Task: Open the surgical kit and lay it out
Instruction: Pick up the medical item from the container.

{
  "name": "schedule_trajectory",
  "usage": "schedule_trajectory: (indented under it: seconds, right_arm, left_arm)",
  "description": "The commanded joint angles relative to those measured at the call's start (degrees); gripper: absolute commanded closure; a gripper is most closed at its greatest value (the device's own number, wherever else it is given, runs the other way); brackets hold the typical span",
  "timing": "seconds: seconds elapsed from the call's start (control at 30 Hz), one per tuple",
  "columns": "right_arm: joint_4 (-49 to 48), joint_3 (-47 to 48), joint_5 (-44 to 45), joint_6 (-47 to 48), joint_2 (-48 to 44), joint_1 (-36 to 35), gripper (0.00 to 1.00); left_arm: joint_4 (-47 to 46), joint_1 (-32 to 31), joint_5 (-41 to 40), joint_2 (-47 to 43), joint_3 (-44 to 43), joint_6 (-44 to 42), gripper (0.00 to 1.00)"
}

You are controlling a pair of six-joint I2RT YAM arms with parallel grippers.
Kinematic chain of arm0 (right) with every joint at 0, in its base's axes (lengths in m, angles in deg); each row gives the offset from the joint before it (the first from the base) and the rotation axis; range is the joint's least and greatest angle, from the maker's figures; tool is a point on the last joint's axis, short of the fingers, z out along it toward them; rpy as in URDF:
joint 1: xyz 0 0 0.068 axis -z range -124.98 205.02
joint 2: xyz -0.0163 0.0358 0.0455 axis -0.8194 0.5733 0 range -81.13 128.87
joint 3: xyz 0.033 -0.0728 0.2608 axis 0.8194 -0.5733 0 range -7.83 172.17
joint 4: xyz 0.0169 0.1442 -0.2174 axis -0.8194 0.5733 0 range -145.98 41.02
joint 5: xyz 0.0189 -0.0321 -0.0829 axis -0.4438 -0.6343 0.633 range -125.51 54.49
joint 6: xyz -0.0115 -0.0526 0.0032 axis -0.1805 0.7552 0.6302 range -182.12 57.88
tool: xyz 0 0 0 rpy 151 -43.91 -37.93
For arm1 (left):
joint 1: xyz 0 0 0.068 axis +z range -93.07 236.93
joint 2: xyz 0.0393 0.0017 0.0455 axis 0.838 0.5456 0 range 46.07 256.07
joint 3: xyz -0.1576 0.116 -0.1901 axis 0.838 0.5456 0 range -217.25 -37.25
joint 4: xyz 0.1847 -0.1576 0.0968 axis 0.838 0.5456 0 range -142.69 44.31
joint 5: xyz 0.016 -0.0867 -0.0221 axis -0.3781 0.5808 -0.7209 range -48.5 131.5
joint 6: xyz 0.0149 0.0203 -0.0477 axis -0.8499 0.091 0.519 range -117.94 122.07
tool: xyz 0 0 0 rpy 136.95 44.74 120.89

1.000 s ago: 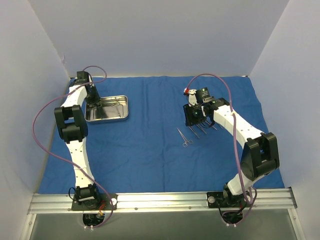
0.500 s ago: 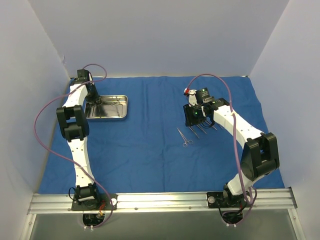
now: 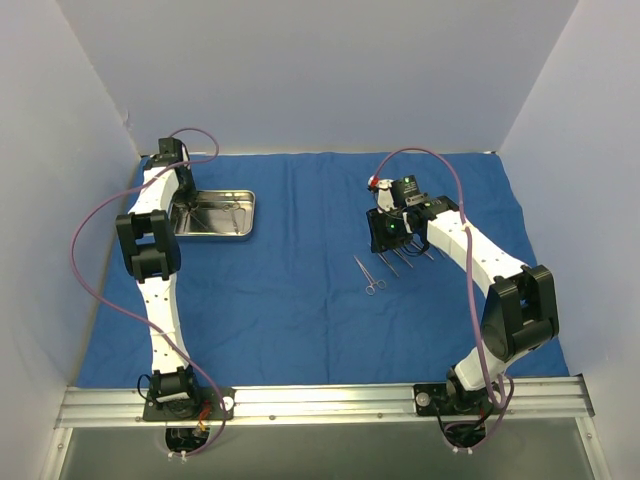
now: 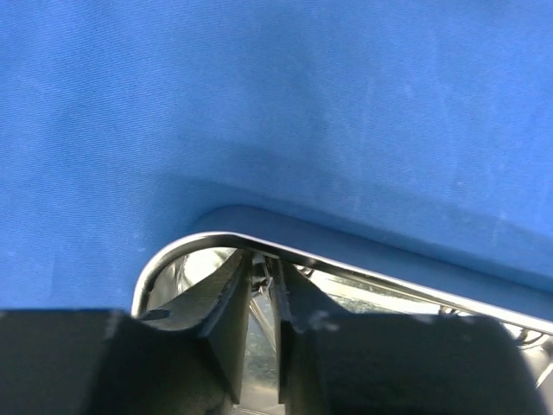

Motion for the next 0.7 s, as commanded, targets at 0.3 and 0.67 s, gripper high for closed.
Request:
schedule_trajectory:
  seconds: [0.3, 0.67]
  right_arm:
    - [1.55, 0.41, 0.15, -0.72, -1.96, -0.54, 0.68]
    - [1.02, 1.20, 0.24, -0.72, -1.44, -0.80, 0.68]
  left_arm:
    - [4.20, 0.04, 0.22, 2.90, -0.26, -2.42, 0.98]
    - [2.96, 0.13, 0.66, -6.67, 2.20, -0.31, 0.98]
